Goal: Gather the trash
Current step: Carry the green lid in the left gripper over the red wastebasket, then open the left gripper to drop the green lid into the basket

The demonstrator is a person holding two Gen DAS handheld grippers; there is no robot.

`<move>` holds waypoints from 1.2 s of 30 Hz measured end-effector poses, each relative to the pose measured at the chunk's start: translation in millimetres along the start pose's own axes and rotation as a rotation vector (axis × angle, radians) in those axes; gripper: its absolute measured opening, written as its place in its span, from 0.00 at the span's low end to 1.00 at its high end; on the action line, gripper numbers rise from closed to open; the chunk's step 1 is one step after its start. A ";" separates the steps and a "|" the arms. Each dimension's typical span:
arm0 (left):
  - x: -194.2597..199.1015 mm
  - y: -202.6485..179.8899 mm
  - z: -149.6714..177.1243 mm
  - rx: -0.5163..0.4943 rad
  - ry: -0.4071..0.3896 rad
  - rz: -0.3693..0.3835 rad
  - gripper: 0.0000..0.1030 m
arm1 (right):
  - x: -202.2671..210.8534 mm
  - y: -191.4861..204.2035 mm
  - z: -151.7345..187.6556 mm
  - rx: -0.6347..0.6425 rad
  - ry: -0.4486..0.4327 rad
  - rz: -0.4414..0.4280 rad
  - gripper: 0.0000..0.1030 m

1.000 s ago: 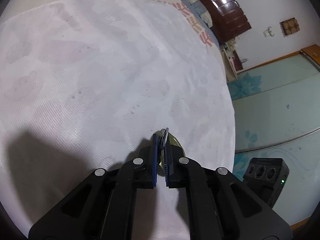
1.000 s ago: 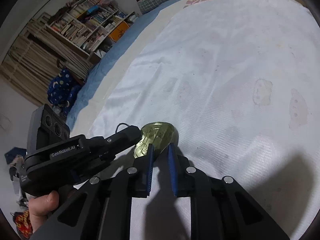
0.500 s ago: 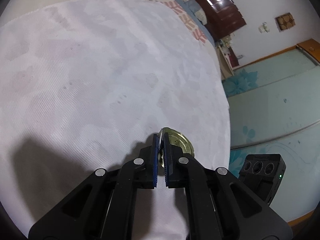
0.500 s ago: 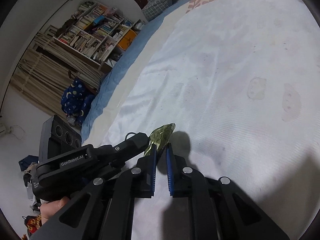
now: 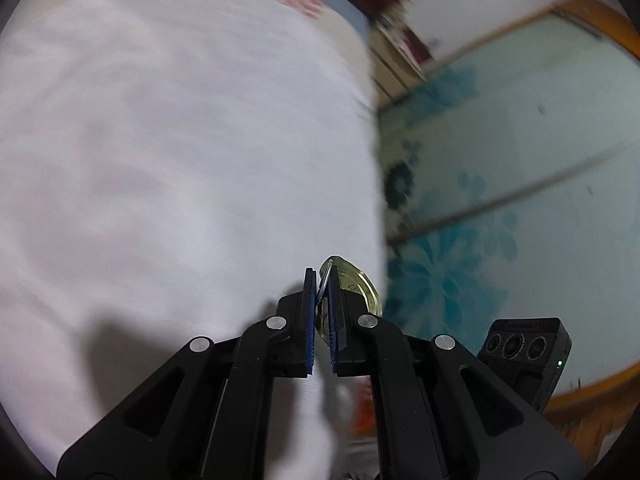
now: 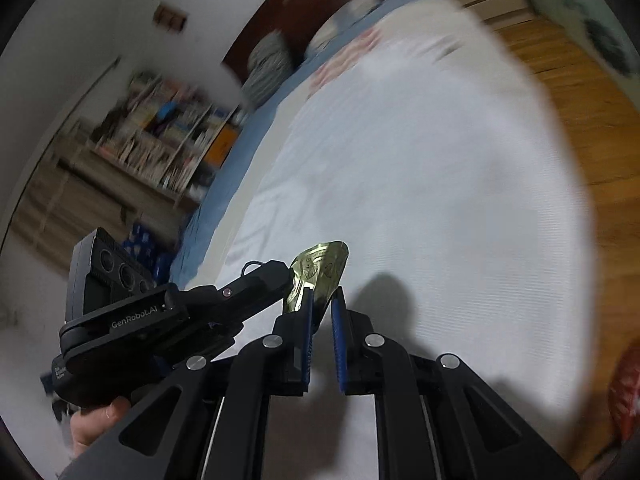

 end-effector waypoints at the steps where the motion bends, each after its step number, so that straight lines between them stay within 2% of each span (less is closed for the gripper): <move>1: -8.1 -14.1 9.5 -0.017 0.018 0.014 0.05 | 26.6 -11.8 -0.7 -0.013 -0.026 0.024 0.10; 7: -80.2 -129.4 91.7 -0.164 0.158 0.083 0.05 | 176.8 -87.7 9.4 -0.105 -0.165 0.145 0.10; 11: -121.9 -183.1 145.3 -0.238 0.240 0.106 0.05 | 267.8 -144.6 28.9 -0.187 -0.250 0.206 0.10; 14: -152.7 -211.5 185.2 -0.294 0.299 0.104 0.05 | 321.2 -185.2 48.2 -0.249 -0.292 0.244 0.10; 18: -189.9 -230.4 229.9 -0.344 0.369 0.081 0.05 | 370.3 -230.6 80.2 -0.312 -0.319 0.301 0.11; 22: -215.1 -224.4 254.5 -0.349 0.410 0.032 0.05 | 386.4 -265.4 113.1 -0.385 -0.310 0.303 0.11; 26: -235.7 -208.5 270.8 -0.333 0.428 -0.026 0.05 | 374.7 -288.9 135.2 -0.448 -0.263 0.304 0.11; 30: -246.5 -211.3 282.1 -0.327 0.421 -0.053 0.05 | 358.5 -296.0 136.8 -0.473 -0.243 0.296 0.11; 36: -252.8 -211.6 278.5 -0.320 0.405 -0.057 0.05 | 347.3 -300.7 130.0 -0.487 -0.246 0.289 0.11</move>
Point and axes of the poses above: each gripper's, at about its wrist camera, not at the fingertips, and x roughly against the way its jaws point, y to its left, z to its underside, the point moved 2 cm from there along -x, roughly the way its jaws point, and after that the axes turned 8 degrees about x, right-handed, at the moved point
